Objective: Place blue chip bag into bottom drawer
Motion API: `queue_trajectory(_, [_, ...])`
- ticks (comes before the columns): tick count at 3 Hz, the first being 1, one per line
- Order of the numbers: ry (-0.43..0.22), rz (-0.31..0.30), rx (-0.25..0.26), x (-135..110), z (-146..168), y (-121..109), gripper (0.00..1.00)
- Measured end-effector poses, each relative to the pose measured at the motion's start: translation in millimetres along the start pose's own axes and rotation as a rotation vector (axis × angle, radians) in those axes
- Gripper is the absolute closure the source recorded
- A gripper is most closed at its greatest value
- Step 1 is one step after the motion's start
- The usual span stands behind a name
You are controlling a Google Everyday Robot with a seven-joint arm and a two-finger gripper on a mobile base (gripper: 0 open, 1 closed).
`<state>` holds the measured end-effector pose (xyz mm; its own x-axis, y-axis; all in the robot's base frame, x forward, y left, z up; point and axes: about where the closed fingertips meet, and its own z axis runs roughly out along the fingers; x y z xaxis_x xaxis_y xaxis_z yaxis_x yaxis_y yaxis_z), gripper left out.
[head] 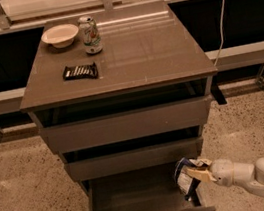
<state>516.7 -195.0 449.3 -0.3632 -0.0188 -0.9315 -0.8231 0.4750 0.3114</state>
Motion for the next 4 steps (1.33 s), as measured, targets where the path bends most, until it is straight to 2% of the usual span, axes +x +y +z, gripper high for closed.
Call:
queue_trajectory(1, [-0.018,-0.003,0.011,34.7,-1.0,-25.8,1.0])
queue_trajectory(2, [-0.068,-0.004,0.061,59.5,6.8,-50.1,0.94])
queue_trajectory(3, [-0.089,-0.015,0.092,84.6,18.1,-64.0,0.76])
queue_trajectory(4, [-0.128,-0.029,0.11,93.7,25.7,-68.5,0.53])
